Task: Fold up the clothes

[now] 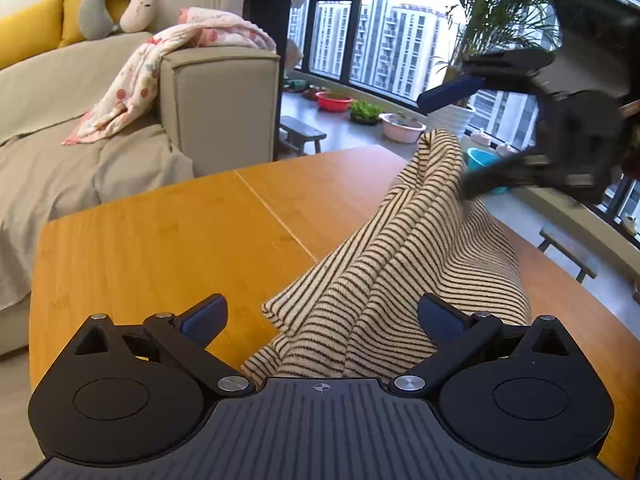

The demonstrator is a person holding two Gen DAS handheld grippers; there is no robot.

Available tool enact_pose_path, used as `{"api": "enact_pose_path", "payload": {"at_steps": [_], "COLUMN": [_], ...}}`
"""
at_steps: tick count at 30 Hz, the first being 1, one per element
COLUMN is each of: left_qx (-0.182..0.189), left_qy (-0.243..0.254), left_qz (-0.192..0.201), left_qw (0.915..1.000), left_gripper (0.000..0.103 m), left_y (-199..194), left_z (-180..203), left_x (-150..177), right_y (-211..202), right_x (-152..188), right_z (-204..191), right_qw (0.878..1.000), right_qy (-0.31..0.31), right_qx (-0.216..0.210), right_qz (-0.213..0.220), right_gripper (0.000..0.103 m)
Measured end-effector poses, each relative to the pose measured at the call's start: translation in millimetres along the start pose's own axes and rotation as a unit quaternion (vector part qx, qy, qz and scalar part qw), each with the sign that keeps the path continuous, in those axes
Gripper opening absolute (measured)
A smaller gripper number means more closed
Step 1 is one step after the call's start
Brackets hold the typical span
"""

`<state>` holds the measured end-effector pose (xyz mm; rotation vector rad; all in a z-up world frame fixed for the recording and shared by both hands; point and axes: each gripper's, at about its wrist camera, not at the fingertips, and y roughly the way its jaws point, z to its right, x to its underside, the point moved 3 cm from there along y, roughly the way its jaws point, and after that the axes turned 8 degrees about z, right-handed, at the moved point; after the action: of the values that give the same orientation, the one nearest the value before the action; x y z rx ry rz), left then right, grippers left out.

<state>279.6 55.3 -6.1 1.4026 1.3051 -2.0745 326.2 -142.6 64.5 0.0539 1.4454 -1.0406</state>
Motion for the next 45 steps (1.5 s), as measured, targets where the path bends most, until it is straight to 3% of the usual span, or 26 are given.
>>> {"api": "enact_pose_path", "payload": {"at_steps": [2,4,8,13,16,19,23,24,28,31,39,45], "left_qx": [-0.01,-0.02,-0.023,-0.02,-0.016,-0.012,-0.011,-0.011,-0.01,-0.011,-0.005,0.017], "left_qy": [-0.003,-0.014,-0.025,-0.026,-0.035,-0.043,-0.052,-0.055,-0.066,-0.071,-0.124,-0.153], "left_qz": [-0.005,-0.011,-0.019,-0.02,-0.02,-0.019,-0.02,-0.02,-0.022,-0.025,-0.025,-0.019], "left_qw": [0.9999,0.9996,0.9993,0.9993,0.9991,0.9988,0.9984,0.9982,0.9975,0.9971,0.9919,0.9879], "left_gripper": [0.103,0.103,0.103,0.103,0.103,0.103,0.103,0.103,0.103,0.103,0.101,0.102], "left_y": [2,5,5,1,0,-1,-3,-3,-4,-6,-11,-22], "left_z": [0,-2,-5,-3,-3,-4,-3,-3,-3,-2,-4,18], "left_x": [3,5,7,12,15,17,20,20,22,24,30,37], "right_y": [22,45,49,18,-8,-29,-35,-33,-16,0,19,28], "right_x": [16,42,55,56,69,89,119,122,134,137,117,103], "right_z": [8,8,10,11,14,11,-5,-11,-22,-16,4,17], "right_qw": [0.997,0.993,0.989,0.977,0.953,0.915,0.865,0.858,0.834,0.821,0.862,0.891], "right_qy": [0.018,0.021,0.074,0.17,0.289,0.399,0.495,0.505,0.538,0.559,0.503,0.452], "right_qx": [0.061,0.097,0.118,0.118,0.077,0.035,-0.033,-0.046,-0.076,-0.081,-0.029,0.023], "right_qz": [-0.035,-0.071,-0.059,-0.051,-0.044,-0.056,-0.08,-0.083,-0.09,-0.084,-0.061,-0.04], "right_gripper": [0.098,0.101,0.102,0.103,0.103,0.103,0.102,0.1,0.066,0.061,0.062,0.087]}}
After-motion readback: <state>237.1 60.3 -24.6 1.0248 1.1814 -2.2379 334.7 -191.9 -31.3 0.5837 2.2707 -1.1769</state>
